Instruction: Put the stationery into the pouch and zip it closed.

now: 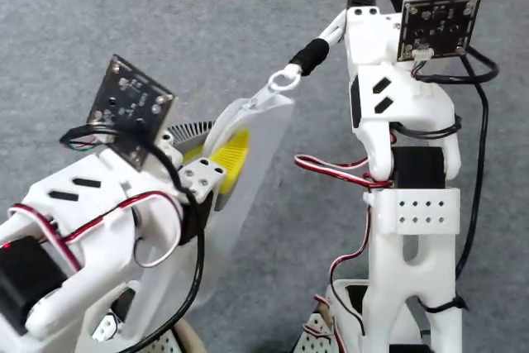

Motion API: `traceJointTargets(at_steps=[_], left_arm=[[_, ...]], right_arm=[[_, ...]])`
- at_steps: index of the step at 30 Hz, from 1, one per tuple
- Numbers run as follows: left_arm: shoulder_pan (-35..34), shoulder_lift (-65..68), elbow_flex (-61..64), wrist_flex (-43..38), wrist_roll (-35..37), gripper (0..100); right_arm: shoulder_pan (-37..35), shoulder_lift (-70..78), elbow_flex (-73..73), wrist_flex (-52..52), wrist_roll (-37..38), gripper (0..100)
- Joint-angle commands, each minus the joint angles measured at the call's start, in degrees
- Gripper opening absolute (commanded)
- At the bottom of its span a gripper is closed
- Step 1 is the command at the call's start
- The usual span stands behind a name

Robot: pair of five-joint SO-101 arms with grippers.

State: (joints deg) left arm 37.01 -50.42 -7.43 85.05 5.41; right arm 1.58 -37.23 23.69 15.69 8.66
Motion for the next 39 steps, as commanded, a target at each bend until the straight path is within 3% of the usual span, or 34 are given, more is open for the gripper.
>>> traceJointTargets(at_steps=[1,14,26,39], left_arm=[[-0.6,-2.3,-6.7,0.3,0.8,3],[-6.3,-7.4,-11.6,-0.2,2.3,3],[-6.3,-8.1,-16.8,0.2,2.3,3],[-6.4,-8.3,-17.0,0.3,1.8,3]], right_arm=[[4.1,-0.1,0.9,-1.4,0.5,1.2],[4.2,-0.1,6.6,-1.3,0.5,1.2],[8.4,-0.1,14.3,-1.6,0.5,1.2],[11.4,-0.2,21.7,-9.8,0.5,1.2]])
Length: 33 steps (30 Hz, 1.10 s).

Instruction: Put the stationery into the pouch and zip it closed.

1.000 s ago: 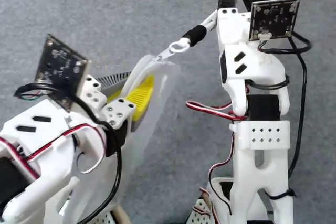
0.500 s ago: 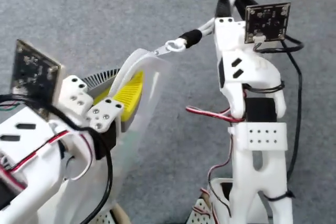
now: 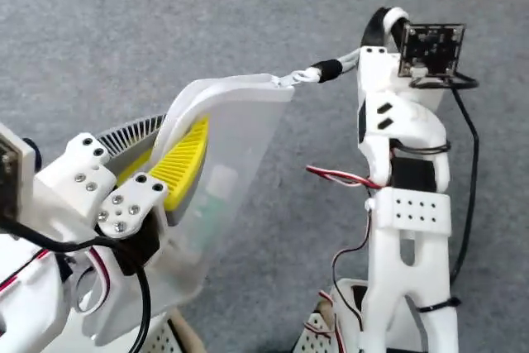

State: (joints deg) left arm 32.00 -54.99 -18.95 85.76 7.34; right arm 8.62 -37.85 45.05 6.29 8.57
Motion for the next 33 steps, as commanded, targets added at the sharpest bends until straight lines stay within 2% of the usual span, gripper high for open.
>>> traceJointTargets(at_steps=[1,10,15,21,24,29,33], left_arm=[[-1.4,-3.6,-5.3,-0.4,-0.1,3],[-3.3,-3.3,2.1,-1.9,0.3,3],[-3.6,-3.2,11.1,-8.1,0.0,3],[-3.7,-2.4,28.6,-19.5,0.4,3],[-3.8,0.7,35.1,-24.9,0.4,3],[-3.9,9.8,36.4,-28.9,0.4,4],[-6.6,18.4,33.2,-29.5,2.6,12]], right_arm=[[4.4,0.4,-0.5,-0.4,0.6,1.2],[4.0,0.3,-6.4,0.0,0.2,1.2],[3.9,0.1,-7.3,0.0,0.1,1.2],[3.1,0.0,-8.7,0.2,0.1,1.2],[1.4,0.0,-11.6,4.1,0.1,1.2],[-0.3,0.0,-17.6,12.5,0.1,1.2],[-0.5,0.0,-20.9,16.8,0.1,1.3]])
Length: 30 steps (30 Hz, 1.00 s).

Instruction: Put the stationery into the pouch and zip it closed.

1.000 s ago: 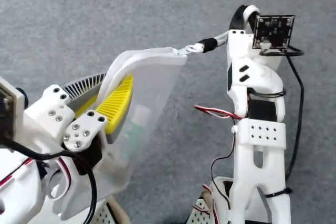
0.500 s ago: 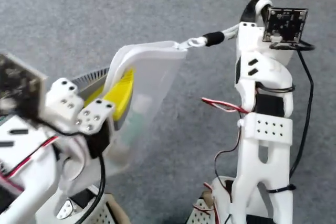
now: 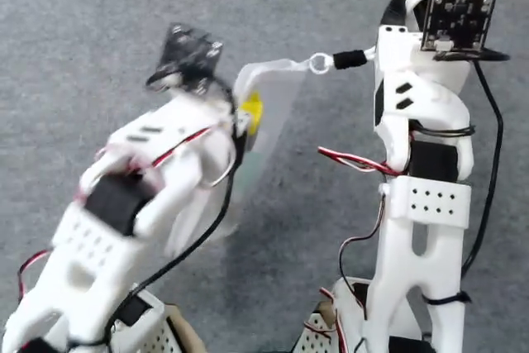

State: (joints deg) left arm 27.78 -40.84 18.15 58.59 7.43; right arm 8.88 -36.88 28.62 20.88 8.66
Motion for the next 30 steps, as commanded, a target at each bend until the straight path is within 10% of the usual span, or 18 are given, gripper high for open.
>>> traceJointTargets(at_steps=[1,30], left_arm=[[-3.2,6.1,-4.8,-2.2,4.2,14],[-14.8,13.5,-0.7,5.5,5.9,33]], right_arm=[[-0.8,-0.9,-5.1,3.1,0.0,1.3],[-8.8,-0.8,-10.7,26.1,0.0,26.6]])
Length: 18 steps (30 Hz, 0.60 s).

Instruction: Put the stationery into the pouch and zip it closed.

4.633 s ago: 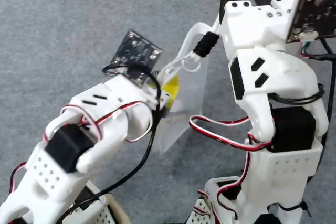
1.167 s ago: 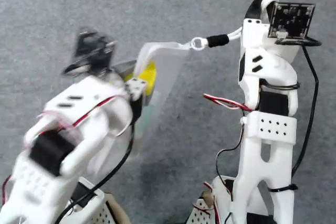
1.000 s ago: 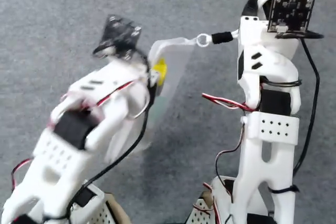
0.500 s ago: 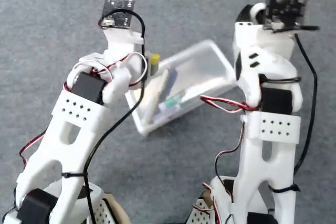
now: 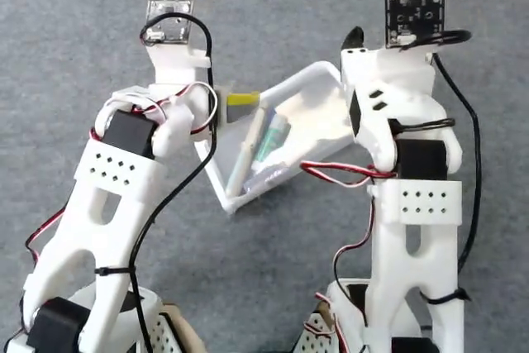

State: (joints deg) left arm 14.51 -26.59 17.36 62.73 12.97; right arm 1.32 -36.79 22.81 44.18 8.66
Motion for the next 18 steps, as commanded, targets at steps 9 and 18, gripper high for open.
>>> traceJointTargets(at_steps=[9,18], left_arm=[[-7.6,-0.8,0.3,4.7,0.5,30],[-7.6,-0.8,-0.1,7.9,0.8,36]], right_arm=[[-5.4,-0.9,-17.7,18.3,-5.6,26.8],[-11.0,-0.4,-22.1,30.6,-7.6,27.0]])
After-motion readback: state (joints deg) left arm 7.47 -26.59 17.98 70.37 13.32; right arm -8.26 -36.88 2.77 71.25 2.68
